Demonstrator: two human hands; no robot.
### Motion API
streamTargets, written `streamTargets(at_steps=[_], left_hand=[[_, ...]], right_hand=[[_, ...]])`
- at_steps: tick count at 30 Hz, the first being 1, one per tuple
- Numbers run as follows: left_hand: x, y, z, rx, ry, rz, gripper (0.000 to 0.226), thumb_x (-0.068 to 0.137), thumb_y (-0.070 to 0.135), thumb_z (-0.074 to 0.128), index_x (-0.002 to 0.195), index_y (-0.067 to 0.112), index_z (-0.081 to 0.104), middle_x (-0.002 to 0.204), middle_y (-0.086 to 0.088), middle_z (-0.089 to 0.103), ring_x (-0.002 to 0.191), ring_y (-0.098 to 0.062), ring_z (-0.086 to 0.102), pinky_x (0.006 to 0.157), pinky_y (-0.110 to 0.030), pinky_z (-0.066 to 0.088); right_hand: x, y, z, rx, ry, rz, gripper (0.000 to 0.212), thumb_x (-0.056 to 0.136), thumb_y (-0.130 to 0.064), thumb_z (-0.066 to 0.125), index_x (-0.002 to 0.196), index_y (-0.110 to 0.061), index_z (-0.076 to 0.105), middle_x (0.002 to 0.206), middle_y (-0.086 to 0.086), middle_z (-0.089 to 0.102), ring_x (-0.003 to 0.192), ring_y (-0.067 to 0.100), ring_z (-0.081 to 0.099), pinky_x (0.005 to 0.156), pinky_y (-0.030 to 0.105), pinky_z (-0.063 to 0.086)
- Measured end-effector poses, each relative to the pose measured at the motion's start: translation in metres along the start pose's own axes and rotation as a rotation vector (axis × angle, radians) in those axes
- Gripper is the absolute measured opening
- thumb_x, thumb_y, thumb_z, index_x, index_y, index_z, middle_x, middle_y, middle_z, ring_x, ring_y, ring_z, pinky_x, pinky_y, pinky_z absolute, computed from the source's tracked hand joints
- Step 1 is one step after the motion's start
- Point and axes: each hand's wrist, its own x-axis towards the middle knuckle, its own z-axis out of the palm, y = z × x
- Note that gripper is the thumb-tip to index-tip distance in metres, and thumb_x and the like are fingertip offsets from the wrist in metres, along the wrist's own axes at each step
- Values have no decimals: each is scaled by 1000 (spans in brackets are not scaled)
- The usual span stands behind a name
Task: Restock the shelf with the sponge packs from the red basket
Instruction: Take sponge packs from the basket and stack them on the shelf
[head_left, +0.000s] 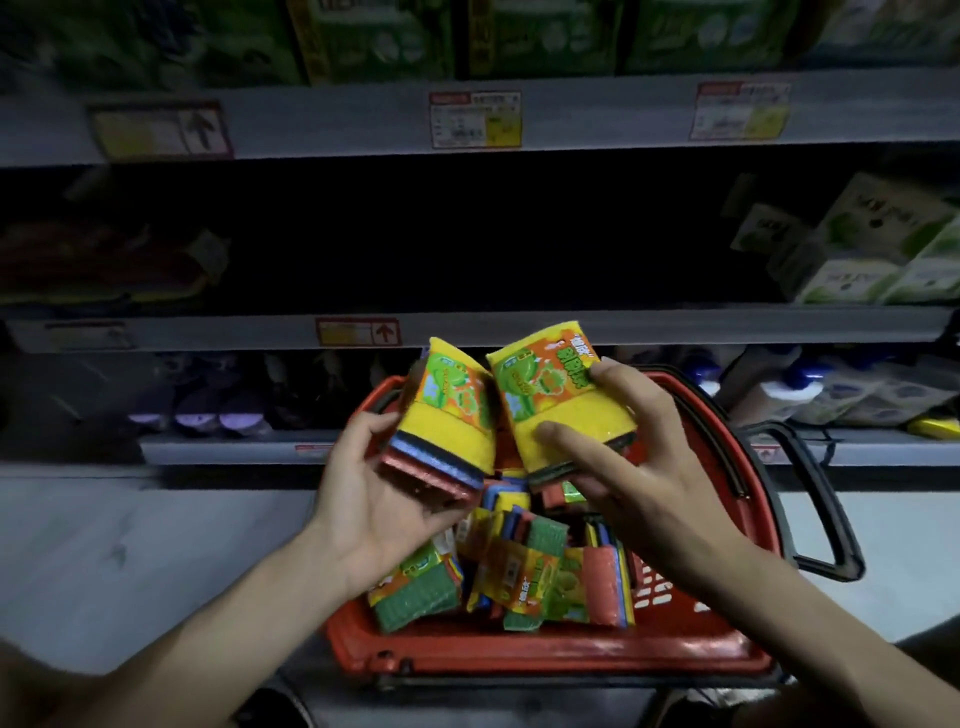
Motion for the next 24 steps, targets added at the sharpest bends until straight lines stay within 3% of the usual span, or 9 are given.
streamTargets(at_steps=[4,8,11,13,15,18,20,22,24], left_hand=[[-7,4,4,41,5,38,62,87,48,58,135,9,65,130,-23,69,128,-42,60,111,-57,44],[-9,12,2,81,-6,57,62,92,58,57,138,17,63,133,-18,69,127,-39,62,106,-54,48],[-9,19,-1,68,-5,68,60,92,49,61,137,10,63,130,-21,70,125,-39,63,111,-54,45],[-11,21,-3,47,-26,69,62,90,46,63,138,7,62,132,-22,68,127,-39,63,115,-55,41],[-12,21,-6,17,-63,79,62,90,42,64,140,6,59,135,-23,66,129,-38,61,116,-55,40],[-12,25,-9,-5,-120,107,66,88,40,67,144,6,56,139,-23,63,132,-38,59,115,-53,41],[-14,28,-9,-9,-158,121,70,84,42,70,143,7,57,142,-23,61,132,-38,58,113,-52,44],[-17,29,-8,-8,-181,128,71,80,44,75,140,8,62,143,-23,60,126,-38,60,109,-51,46],[-20,28,-6,-22,-204,122,70,77,45,78,136,9,66,143,-24,59,122,-38,60,106,-51,48]], right_hand=[[9,-3,7,57,-64,49,56,85,-8,78,131,-27,52,158,17,21,150,38,26,107,34,44],[13,-20,16,265,-106,150,49,82,-35,86,123,-23,61,164,9,17,155,32,20,117,41,41],[19,-39,23,445,2,315,41,80,-47,83,105,-20,66,156,4,30,153,18,25,118,19,31],[23,-49,24,589,133,504,32,82,-46,80,94,-21,64,144,-1,39,142,4,35,107,10,36],[27,-54,25,690,212,653,35,83,-38,83,105,-23,60,131,-1,42,127,-2,45,96,15,48],[34,-53,22,900,153,852,86,75,-19,88,144,-42,41,133,-5,47,118,1,60,85,21,59],[39,-46,18,1114,93,990,108,68,-12,93,151,-47,32,130,-11,55,110,-1,67,74,21,61],[43,-39,16,1292,16,1037,99,66,-16,95,148,-36,43,130,2,67,107,20,74,73,37,63],[46,-38,14,1416,-46,1069,75,70,-27,86,138,-27,54,124,12,73,98,31,77,68,41,63]])
